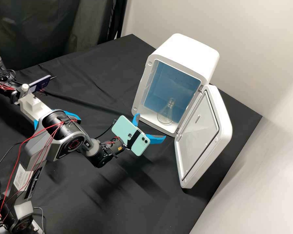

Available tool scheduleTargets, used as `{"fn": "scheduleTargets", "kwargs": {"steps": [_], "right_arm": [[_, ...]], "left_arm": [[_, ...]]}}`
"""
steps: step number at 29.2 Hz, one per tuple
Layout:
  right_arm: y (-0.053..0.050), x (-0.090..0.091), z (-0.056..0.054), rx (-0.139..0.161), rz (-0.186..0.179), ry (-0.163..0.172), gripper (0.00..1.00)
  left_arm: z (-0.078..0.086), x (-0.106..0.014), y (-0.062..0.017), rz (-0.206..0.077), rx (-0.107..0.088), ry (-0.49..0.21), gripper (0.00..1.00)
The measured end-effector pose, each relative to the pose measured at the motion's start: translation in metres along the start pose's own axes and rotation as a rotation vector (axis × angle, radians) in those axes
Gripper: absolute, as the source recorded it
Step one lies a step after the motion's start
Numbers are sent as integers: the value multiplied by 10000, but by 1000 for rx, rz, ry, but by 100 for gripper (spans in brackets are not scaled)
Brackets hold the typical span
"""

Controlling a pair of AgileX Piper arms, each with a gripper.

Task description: Take the flask out of the incubator

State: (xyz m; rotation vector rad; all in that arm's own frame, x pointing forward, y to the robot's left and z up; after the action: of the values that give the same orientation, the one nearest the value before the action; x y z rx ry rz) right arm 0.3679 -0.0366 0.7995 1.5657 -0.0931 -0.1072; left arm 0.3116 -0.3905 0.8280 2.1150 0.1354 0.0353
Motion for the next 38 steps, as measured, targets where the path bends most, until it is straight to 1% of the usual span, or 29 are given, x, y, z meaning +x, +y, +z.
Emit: {"fn": "scheduleTargets", "kwargs": {"steps": [7, 8, 11, 13, 14, 16, 18, 22, 25, 26, 29, 30, 33, 38], "right_arm": [[0, 0, 0, 0, 0, 0, 100], [0, 0, 0, 0, 0, 0, 100], [0, 0, 0, 0, 0, 0, 100], [0, 0, 0, 0, 0, 0, 100], [0, 0, 0, 0, 0, 0, 100], [0, 0, 0, 0, 0, 0, 100], [0, 0, 0, 0, 0, 0, 100], [0, 0, 0, 0, 0, 0, 100], [0, 0, 0, 0, 0, 0, 100], [0, 0, 0, 0, 0, 0, 100], [0, 0, 0, 0, 0, 0, 100], [0, 0, 0, 0, 0, 0, 100], [0, 0, 0, 0, 0, 0, 100], [0, 0, 0, 0, 0, 0, 100]], "left_arm": [[-175, 9, -2, 1, -7, 54, 100], [-232, 7, -8, -1, -10, 72, 100], [-330, 1, -23, -5, -15, 103, 100], [-396, 0, -25, -6, -15, 119, 100], [-458, -6, -24, -5, -20, 137, 100], [-522, -11, -26, -5, -23, 157, 100], [-581, -22, -35, -7, -27, 175, 100], [-664, -34, -70, -22, -33, 201, 100], [-704, -41, -90, -31, -28, 204, 100], [-704, -41, -99, -38, -25, 199, 100], [-725, -41, -92, -43, -18, 197, 100], [-726, -36, -86, -42, -13, 192, 100], [-750, -34, -70, -37, -13, 198, 100], [-843, -52, -53, -38, 2, 205, 100]]}}
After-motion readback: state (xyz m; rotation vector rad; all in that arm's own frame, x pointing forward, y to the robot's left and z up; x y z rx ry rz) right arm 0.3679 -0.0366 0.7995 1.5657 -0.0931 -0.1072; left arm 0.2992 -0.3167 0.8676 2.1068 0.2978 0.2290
